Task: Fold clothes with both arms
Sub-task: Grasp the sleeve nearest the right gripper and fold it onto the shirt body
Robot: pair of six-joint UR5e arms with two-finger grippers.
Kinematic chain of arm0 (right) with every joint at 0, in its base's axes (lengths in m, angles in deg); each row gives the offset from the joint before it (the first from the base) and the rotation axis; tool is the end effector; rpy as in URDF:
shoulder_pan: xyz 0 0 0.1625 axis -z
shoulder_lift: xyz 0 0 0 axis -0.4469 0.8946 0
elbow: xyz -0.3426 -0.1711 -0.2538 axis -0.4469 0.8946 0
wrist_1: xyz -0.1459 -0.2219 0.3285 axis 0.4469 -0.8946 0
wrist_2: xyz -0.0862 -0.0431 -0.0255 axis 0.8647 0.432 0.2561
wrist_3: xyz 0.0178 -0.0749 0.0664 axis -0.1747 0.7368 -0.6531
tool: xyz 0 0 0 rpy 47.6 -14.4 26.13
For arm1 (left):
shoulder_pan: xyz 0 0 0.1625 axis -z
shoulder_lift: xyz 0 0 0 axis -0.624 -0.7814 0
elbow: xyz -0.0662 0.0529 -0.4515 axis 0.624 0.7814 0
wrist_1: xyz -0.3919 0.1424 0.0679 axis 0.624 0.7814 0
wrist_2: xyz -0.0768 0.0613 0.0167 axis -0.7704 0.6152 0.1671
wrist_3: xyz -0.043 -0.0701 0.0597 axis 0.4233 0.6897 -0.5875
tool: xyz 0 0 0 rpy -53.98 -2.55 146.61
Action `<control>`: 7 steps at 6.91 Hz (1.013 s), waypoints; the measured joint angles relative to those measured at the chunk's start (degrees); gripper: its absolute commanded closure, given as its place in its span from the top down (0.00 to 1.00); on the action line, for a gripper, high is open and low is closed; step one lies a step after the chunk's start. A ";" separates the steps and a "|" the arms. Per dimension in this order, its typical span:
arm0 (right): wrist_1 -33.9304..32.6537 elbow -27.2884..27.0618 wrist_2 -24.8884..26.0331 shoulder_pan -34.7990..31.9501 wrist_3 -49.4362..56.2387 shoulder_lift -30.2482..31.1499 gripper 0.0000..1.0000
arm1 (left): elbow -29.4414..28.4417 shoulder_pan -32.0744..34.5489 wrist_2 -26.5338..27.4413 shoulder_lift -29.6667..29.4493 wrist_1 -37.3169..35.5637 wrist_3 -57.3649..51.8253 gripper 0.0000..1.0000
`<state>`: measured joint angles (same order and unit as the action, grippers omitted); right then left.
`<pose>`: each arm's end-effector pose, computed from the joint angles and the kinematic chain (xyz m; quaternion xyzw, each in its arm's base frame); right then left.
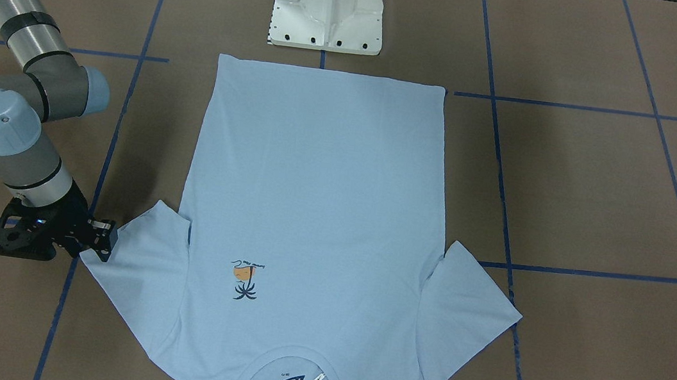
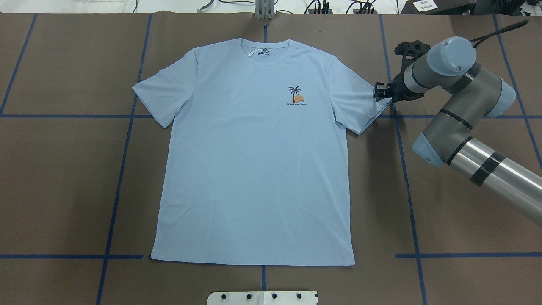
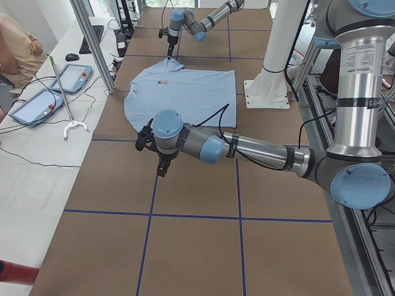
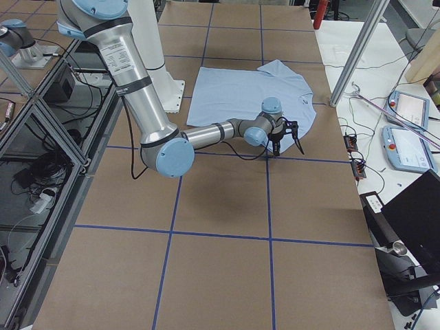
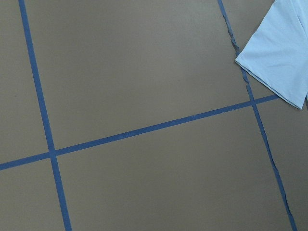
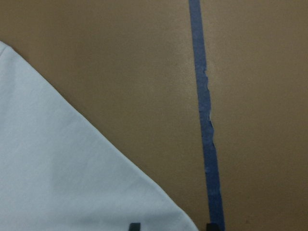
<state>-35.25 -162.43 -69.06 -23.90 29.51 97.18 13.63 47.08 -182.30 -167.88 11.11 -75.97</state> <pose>-0.3946 -0.6284 0.4999 0.1102 -0.3977 0.0901 0.9064 -0.0119 -0.4974 0.5587 0.1316 0.4712 0.0829 0.8682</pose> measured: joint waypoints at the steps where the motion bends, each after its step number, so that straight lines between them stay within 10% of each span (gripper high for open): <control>1: -0.01 0.07 0.38 0.00 0.08 -0.02 0.00 | 0.00 0.00 0.00 0.03 0.00 0.01 1.00; 7: -0.73 3.71 1.36 4.13 -13.08 -14.78 0.00 | -0.11 -0.14 0.00 0.43 -0.06 -0.13 1.00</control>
<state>-35.98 -158.72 -67.70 -19.77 16.44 82.41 13.52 46.94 -182.29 -167.45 11.05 -76.10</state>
